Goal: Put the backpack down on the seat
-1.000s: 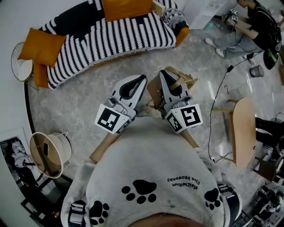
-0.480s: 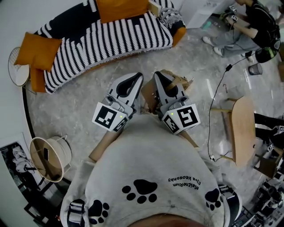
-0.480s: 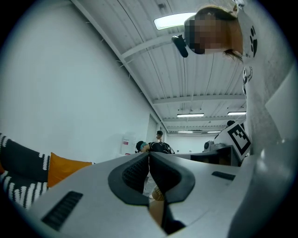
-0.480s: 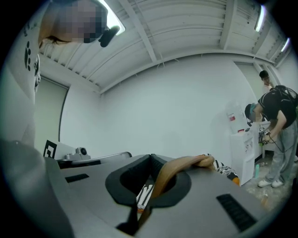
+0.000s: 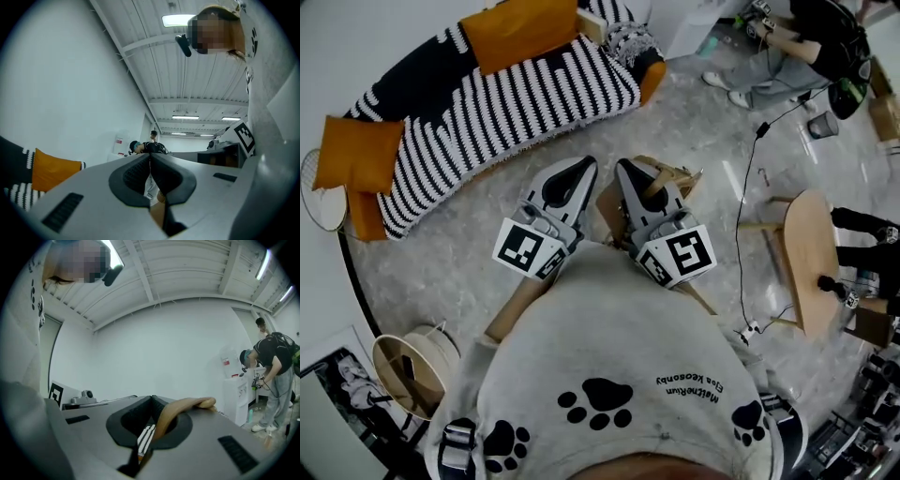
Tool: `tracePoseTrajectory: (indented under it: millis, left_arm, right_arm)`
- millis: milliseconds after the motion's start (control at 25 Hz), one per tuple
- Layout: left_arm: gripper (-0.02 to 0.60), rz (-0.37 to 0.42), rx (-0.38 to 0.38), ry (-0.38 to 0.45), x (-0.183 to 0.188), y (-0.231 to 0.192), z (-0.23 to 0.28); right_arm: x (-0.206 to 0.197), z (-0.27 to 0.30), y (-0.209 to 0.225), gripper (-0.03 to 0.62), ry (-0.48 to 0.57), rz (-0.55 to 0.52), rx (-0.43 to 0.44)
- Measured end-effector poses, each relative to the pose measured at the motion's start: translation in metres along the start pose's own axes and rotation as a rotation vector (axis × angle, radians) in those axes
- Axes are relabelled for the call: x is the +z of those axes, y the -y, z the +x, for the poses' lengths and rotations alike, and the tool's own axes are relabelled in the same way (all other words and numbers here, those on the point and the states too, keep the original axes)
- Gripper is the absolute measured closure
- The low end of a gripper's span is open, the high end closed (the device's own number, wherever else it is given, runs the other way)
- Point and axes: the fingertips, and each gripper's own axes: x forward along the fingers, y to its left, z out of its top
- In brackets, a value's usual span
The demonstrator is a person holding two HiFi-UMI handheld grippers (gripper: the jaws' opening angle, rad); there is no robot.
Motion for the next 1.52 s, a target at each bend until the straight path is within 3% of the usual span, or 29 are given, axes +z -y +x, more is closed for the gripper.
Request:
tracePoseTrajectory:
  millis: [440,760,1200,1520]
  left_arm:
    - [0.56,-0.002,-0.11,-0.052,0.018,-0.124,0.108]
    - [0.56,-0.046,-0.172,-0.068,0.016,-0.217,0.169]
    - [0.56,-0.072,-0.248,-0.082,-0.029,-0.28,0.258]
    - [0.56,-0.083,-0.211,-0.089,-0.016,-0.306,0.24]
  right_arm:
    - [0.024,0.126,0.092,0.563,0.042,0.096,-0.146]
    - [0.018,0.206,0.149,0.563,0.0,0.077,-0.209]
    - [-0.012,0.263,0.238,0.563,-0.014,0.086,-0.279]
    - [-0.004,0.303,0.218,0.563,-0.035,0.096,-0.211]
